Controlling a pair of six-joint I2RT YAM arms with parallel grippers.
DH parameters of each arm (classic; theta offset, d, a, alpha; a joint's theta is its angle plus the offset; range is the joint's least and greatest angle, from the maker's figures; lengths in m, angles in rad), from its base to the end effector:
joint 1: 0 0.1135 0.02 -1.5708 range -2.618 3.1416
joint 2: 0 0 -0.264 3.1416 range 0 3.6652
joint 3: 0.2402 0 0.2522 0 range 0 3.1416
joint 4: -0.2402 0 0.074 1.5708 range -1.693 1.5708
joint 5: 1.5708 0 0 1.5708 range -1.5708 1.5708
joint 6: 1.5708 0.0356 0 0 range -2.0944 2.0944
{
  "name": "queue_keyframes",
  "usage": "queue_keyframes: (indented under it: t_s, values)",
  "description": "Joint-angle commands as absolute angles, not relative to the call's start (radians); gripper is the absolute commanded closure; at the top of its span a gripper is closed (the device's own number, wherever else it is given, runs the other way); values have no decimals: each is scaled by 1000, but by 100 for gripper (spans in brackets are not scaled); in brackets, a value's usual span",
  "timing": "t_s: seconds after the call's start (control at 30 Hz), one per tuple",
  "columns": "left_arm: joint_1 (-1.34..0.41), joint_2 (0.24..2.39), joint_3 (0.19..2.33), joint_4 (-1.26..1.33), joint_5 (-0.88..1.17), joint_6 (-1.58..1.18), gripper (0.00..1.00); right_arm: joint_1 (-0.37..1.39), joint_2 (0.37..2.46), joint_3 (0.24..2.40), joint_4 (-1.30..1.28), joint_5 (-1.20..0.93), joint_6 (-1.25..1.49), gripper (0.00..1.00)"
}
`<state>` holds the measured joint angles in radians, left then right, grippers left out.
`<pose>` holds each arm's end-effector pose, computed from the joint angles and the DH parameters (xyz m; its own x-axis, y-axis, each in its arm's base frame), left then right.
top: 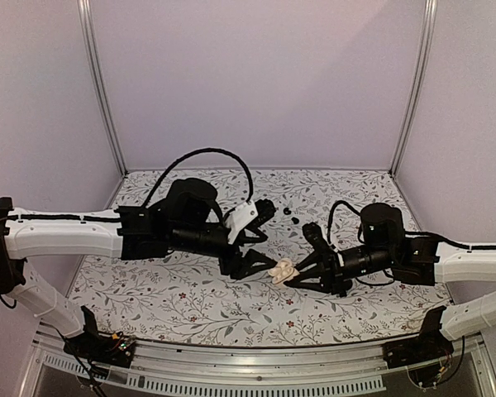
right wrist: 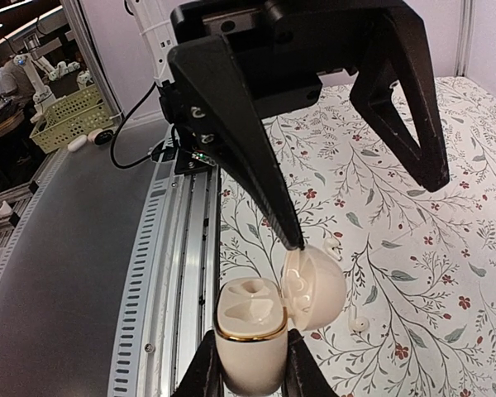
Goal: Insert the wireless bluetooth earbuds into the charging case
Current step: Open the charging case, then pick up the right earbud from the center of the board.
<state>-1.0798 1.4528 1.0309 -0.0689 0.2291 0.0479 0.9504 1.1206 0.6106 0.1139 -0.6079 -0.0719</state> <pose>0.1498 -0.2973 0.2789 -0.1763 0.4287 -0.8861 0.9628 0.2623 -0.0647 0.1250 0.2099 0.2441 -0.1537 -0.3166 -0.9360 -0.9878 0.0258 0.1535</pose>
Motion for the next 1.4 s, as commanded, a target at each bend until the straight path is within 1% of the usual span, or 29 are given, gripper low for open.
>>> queue_keyframes:
  t_s: [0.0,0.13,0.2,0.23,0.4,0.47,0.57,0.77,0.87,1.03,1.2,1.37]
  values:
    - [-1067,1432,1015,-65,210,39,30,958,1094,631,119,-623,-79,100]
    - [-1046,1360,955,1,177,12,15,947,1074,612,140,-605,-57,100]
    - [-1030,1299,908,62,150,2,2,935,1060,597,157,-610,-42,100]
    - [-1023,1269,884,88,139,-15,0,927,1051,590,164,-612,-34,100]
    - [-983,1161,792,165,47,-84,0,901,1022,573,173,-610,-19,100]
    - [-969,1169,800,120,13,-79,0,889,1008,567,176,-609,-11,100]
    - [-965,1247,878,-51,16,-38,0,868,981,555,181,-608,-5,100]
    - [-967,1461,1018,-264,200,37,0,800,921,511,192,-620,70,100]
    - [-967,1575,1102,-357,198,59,6,773,884,489,194,-614,93,100]
    - [-984,1798,1278,-545,148,83,25,747,816,458,196,-595,124,100]
    - [-1019,1957,1418,-686,118,118,36,735,760,441,187,-585,141,100]
    - [-1040,2050,1503,-759,96,142,45,734,732,434,181,-578,146,100]
